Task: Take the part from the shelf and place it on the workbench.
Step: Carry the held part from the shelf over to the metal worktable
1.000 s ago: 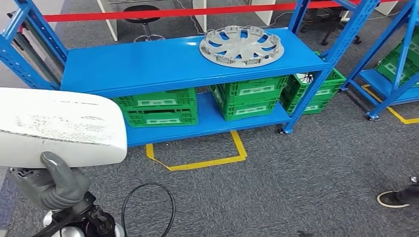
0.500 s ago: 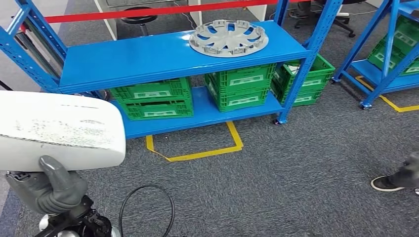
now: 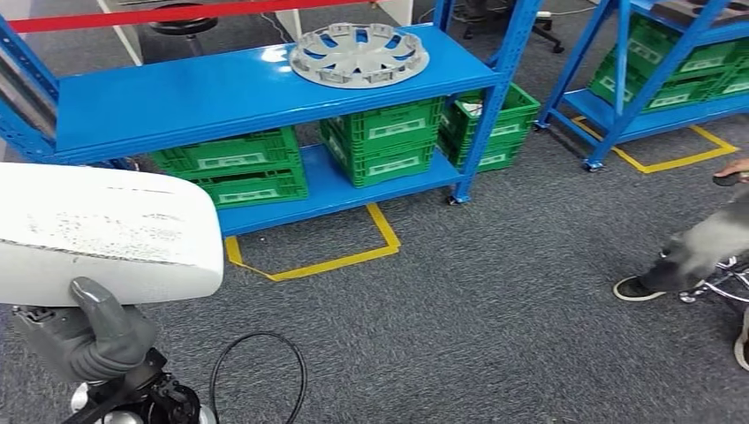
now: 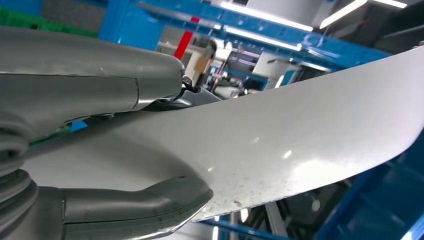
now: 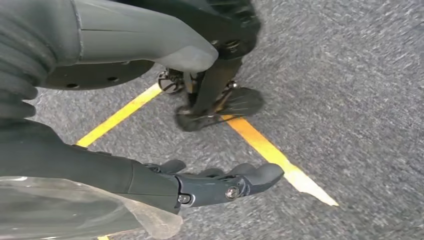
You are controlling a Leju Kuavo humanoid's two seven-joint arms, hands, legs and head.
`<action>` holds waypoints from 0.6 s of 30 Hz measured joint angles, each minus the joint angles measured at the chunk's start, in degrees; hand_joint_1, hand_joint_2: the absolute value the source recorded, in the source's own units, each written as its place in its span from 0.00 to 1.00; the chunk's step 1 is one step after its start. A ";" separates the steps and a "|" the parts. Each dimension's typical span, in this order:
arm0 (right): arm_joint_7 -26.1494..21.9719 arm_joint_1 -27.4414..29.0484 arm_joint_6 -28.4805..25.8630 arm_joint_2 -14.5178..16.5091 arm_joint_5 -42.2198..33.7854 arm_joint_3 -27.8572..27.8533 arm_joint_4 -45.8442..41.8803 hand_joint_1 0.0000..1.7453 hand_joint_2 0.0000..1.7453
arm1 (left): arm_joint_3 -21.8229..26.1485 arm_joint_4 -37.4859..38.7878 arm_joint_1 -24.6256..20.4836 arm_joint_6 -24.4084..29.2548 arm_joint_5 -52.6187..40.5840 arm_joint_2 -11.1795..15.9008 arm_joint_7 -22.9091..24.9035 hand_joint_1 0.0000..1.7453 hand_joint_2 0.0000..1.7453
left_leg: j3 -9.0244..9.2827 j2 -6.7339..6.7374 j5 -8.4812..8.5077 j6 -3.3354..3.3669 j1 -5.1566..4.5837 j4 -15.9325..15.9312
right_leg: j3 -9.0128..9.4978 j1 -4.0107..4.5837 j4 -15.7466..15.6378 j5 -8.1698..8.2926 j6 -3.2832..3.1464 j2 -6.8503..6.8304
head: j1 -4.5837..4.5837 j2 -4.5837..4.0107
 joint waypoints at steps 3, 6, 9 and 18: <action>0.05 0.24 0.00 0.00 0.02 -0.05 -0.01 0.00 1.00 | 0.07 0.00 0.04 0.08 0.01 -0.01 0.01 1.00 1.00 | -0.27 2.07 -0.13 -0.19 0.02 0.53 | 3.00 -0.13 -3.72 2.89 0.35 -1.05 | -0.01 0.00; 0.19 -0.08 0.01 0.01 0.03 -0.18 -0.02 0.00 1.00 | 0.10 0.00 0.06 0.28 -0.02 -0.04 0.01 1.00 1.00 | -0.58 3.71 -0.65 -1.00 -0.47 1.51 | 8.33 0.27 -13.33 5.48 -0.27 -5.03 | 0.04 0.00; 0.81 -0.09 0.00 0.02 0.05 -0.35 -0.02 0.00 1.00 | 0.11 0.00 0.01 0.73 -0.22 -0.04 0.01 1.00 1.00 | -0.90 5.23 -1.01 -1.57 -0.86 2.20 | 8.24 0.45 -13.94 5.48 -1.70 -4.49 | -0.14 0.00; 1.72 0.03 -0.31 0.01 0.67 -0.69 -0.02 0.00 1.00 | -0.03 0.09 -0.14 2.80 -0.53 0.60 0.01 1.00 1.00 | -6.67 -1.31 -6.33 -2.22 -0.09 16.10 | 7.12 0.43 -13.95 6.70 -3.42 2.34 | -0.48 0.00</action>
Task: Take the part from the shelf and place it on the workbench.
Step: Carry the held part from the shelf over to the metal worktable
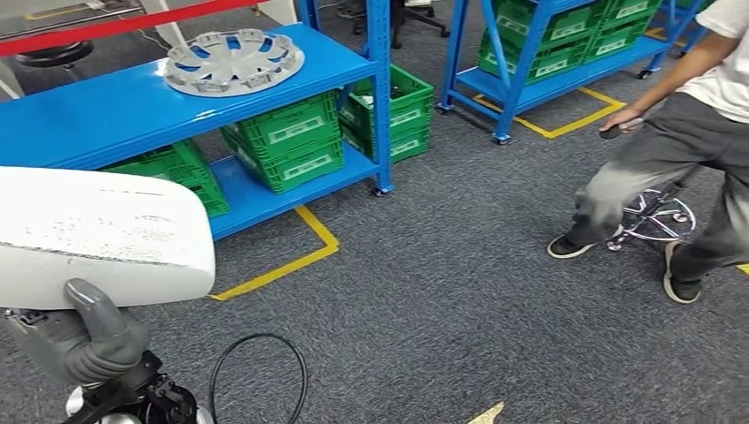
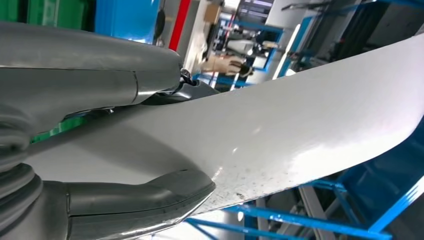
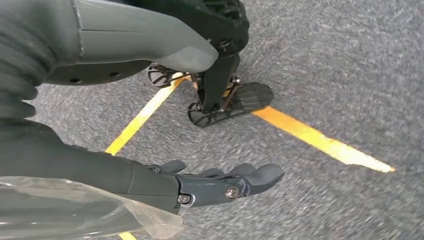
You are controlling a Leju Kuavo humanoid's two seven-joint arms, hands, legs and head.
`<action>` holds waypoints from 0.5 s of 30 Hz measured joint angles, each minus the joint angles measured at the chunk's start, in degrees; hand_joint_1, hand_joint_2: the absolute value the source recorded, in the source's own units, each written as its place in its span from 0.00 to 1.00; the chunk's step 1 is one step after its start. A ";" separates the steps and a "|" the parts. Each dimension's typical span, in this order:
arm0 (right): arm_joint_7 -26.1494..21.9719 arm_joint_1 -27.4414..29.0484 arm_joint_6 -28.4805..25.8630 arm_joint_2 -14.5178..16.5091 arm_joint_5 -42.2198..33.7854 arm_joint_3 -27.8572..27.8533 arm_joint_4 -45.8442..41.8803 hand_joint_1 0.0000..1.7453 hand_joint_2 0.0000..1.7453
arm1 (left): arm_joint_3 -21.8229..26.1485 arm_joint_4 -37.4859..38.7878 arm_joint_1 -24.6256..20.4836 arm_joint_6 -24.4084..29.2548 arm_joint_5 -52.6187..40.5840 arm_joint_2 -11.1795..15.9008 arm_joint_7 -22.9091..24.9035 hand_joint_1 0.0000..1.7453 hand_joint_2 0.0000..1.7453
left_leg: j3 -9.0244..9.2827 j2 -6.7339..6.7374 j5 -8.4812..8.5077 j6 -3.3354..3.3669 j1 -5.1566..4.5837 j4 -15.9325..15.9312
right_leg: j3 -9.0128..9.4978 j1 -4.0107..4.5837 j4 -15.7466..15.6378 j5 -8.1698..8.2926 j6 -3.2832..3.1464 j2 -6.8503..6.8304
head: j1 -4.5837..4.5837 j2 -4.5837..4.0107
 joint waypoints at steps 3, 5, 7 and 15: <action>0.08 -0.12 0.24 0.04 0.06 -0.07 0.01 0.00 1.00 | -0.20 0.02 -0.04 0.31 -0.25 0.17 0.00 1.00 1.00 | 4.22 -3.76 5.34 0.92 0.07 -10.51 | -0.40 0.04 0.21 0.41 0.52 2.24 | 0.03 0.00; 0.19 -0.13 0.43 0.07 0.02 -0.14 0.01 0.00 1.00 | -0.30 0.06 -0.08 0.67 -0.41 0.25 0.00 1.00 1.00 | 4.73 -4.87 5.51 1.17 0.03 -12.61 | -1.27 -0.15 0.33 0.94 1.32 3.43 | -0.09 0.00; 0.27 0.10 0.54 0.03 -0.05 -0.27 0.00 0.00 1.00 | -0.43 0.10 -0.17 0.84 -0.45 0.30 0.00 1.00 1.00 | 4.69 -3.60 5.69 1.32 0.14 -13.30 | -2.05 -0.24 0.30 1.24 2.15 3.88 | -0.21 0.00; 0.29 0.09 0.74 -0.05 -0.31 -0.72 0.00 0.00 1.00 | -0.67 0.85 -0.28 0.98 -0.21 0.43 0.03 1.00 1.00 | 4.36 3.15 6.50 1.89 0.28 -14.07 | -6.49 -0.34 13.20 -5.21 3.68 -2.88 | 0.58 0.00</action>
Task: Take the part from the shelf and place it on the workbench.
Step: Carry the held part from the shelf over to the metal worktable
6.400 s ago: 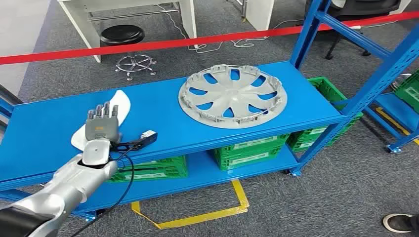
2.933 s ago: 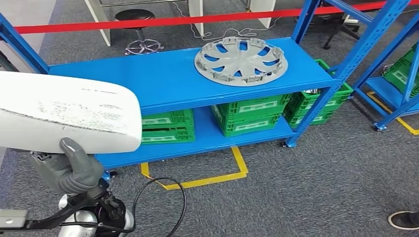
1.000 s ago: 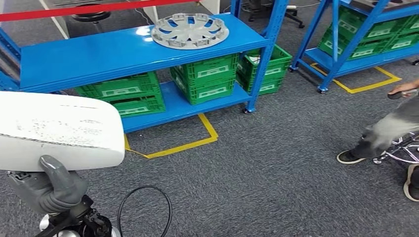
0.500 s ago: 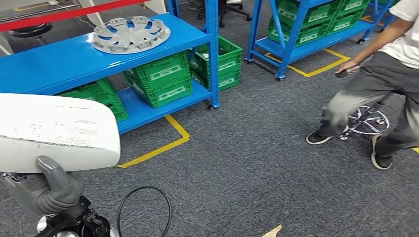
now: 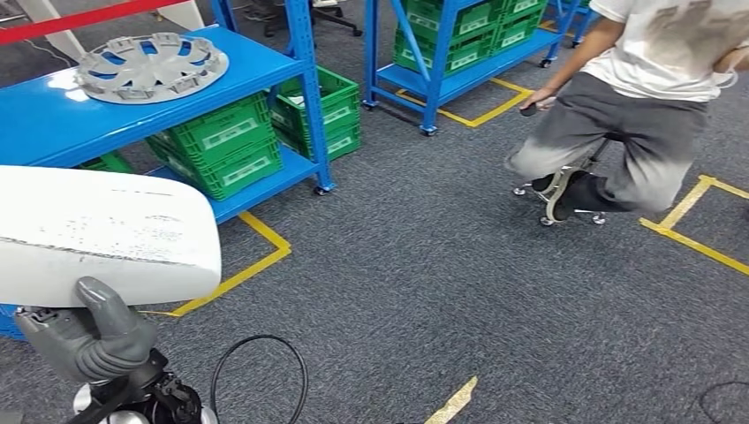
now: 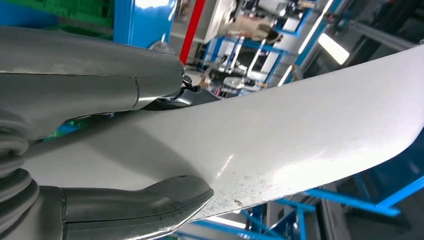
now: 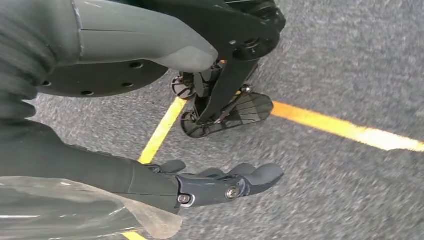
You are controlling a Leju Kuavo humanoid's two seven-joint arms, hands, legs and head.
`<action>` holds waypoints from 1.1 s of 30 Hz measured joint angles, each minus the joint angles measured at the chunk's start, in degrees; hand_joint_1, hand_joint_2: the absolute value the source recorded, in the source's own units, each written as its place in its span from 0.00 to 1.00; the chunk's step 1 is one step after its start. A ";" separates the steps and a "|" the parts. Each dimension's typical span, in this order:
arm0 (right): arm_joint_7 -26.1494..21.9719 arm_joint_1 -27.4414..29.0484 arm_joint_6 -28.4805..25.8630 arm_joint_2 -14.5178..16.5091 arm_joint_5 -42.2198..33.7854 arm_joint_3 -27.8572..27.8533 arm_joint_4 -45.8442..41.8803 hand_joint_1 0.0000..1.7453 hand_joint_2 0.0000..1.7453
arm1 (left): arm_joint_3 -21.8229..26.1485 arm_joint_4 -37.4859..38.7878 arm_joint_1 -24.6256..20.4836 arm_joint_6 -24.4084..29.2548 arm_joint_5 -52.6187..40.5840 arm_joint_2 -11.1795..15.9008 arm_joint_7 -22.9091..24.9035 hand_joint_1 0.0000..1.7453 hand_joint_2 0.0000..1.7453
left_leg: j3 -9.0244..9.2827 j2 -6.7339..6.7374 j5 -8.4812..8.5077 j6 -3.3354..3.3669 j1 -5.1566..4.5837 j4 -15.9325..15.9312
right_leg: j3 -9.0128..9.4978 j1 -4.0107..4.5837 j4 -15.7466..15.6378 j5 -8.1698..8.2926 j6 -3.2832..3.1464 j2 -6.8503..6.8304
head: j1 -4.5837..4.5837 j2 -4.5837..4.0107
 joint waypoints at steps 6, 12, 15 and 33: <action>-0.67 -0.31 0.08 0.00 -0.41 -0.42 -0.08 0.00 1.00 | -0.04 0.55 0.02 -1.15 0.51 0.06 0.01 1.00 1.00 | 0.00 3.24 -0.10 -1.11 -0.65 0.38 | 8.18 0.80 -13.81 3.84 -1.73 -3.73 | -0.09 0.00; -0.68 -0.29 0.83 0.16 -0.04 -1.43 -0.09 0.00 1.00 | -0.03 1.80 -0.14 -1.91 0.29 0.39 -0.01 1.00 1.00 | -4.41 -2.20 -7.23 -2.59 -0.05 11.71 | 7.52 0.40 -14.11 4.86 -3.58 0.13 | -0.50 0.00; 0.35 -0.14 -0.16 0.20 0.00 -1.72 -0.09 0.00 1.00 | 0.11 2.19 -0.08 -2.75 1.21 0.45 -0.01 1.00 1.00 | -6.25 -2.86 -7.50 -2.50 -0.02 16.12 | 7.27 0.48 -14.03 5.11 -3.70 2.49 | -0.49 0.00; -1.91 0.18 0.38 0.05 1.58 -3.42 -0.20 0.00 1.00 | 0.05 6.95 -1.28 -12.69 3.55 -0.87 0.02 1.00 1.00 | -0.19 1.77 -0.27 -0.38 0.06 0.59 | 4.50 0.01 -7.78 2.91 0.05 -2.46 | 0.42 0.00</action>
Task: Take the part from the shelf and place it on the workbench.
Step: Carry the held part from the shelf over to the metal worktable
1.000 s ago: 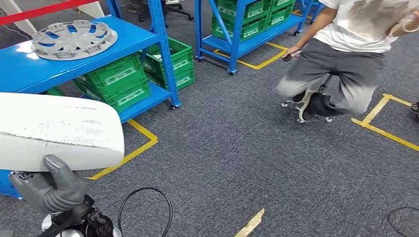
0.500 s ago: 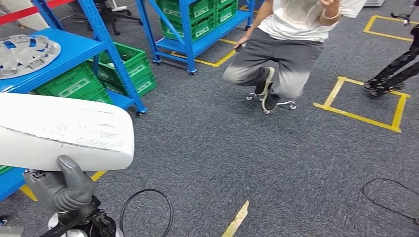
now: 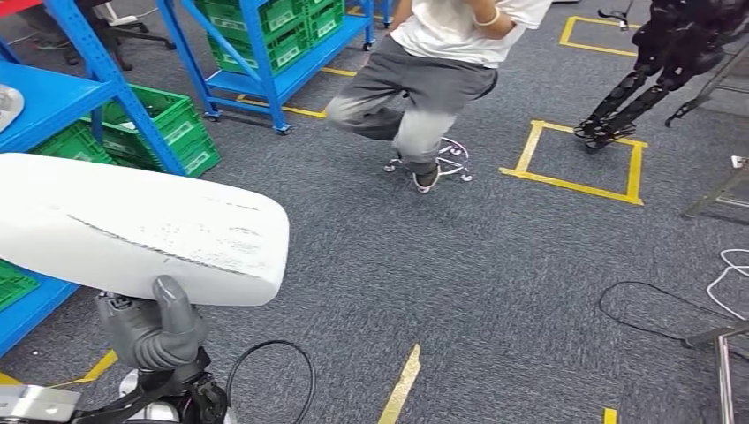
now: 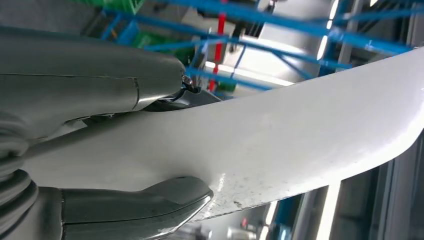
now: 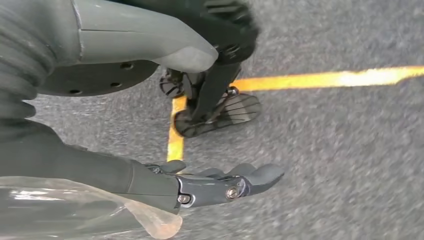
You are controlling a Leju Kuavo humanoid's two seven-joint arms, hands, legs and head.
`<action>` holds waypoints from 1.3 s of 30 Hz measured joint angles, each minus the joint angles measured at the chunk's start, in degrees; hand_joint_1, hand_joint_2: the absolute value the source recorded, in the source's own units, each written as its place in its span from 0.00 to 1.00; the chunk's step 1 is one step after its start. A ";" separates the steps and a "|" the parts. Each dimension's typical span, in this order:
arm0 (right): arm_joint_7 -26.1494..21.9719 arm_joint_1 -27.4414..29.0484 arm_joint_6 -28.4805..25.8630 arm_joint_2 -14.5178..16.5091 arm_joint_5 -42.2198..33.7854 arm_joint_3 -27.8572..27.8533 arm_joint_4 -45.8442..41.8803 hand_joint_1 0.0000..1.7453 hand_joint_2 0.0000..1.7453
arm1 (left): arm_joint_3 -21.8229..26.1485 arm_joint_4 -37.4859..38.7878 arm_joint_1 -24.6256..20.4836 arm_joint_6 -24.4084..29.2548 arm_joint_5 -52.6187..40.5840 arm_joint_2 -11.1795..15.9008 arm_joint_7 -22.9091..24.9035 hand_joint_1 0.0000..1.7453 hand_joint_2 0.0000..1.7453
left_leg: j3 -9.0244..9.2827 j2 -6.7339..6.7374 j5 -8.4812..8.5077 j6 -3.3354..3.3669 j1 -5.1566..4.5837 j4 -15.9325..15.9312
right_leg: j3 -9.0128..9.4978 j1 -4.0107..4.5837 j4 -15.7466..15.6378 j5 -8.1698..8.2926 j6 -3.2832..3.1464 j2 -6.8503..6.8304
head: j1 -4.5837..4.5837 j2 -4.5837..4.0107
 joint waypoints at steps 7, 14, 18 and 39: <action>1.39 0.46 -1.78 0.15 0.34 -1.67 -0.17 0.00 1.00 | 1.26 0.97 -0.98 -3.69 1.10 -1.46 -0.01 1.00 1.00 | -0.57 0.23 -2.22 -1.92 -0.18 2.45 | 2.54 0.27 -5.53 1.70 -2.71 0.85 | -0.37 0.00; -1.95 0.55 3.94 0.55 0.49 -2.65 -0.28 0.00 1.00 | 3.04 2.12 -1.09 -6.47 1.10 -2.20 0.00 1.00 1.00 | -4.80 -5.37 -4.09 -1.61 -0.03 11.79 | 2.34 0.49 -5.41 2.19 -3.51 6.70 | -0.69 0.00; -3.22 0.45 5.72 0.94 0.34 -3.28 -0.34 0.00 1.00 | 3.94 2.64 -1.76 -7.71 0.93 -2.77 0.02 1.00 1.00 | -0.59 -10.74 -0.12 -0.89 0.10 1.15 | 1.38 0.20 -4.99 2.59 -2.61 9.56 | -0.64 0.00; -2.33 0.62 7.24 1.24 0.80 -5.50 -0.52 0.00 1.00 | 5.61 4.21 -4.78 -9.89 0.37 -3.95 0.05 1.00 1.00 | -2.40 -2.57 -4.63 -2.49 0.12 6.76 | 2.25 0.15 -5.64 2.11 -3.41 1.83 | -0.90 0.00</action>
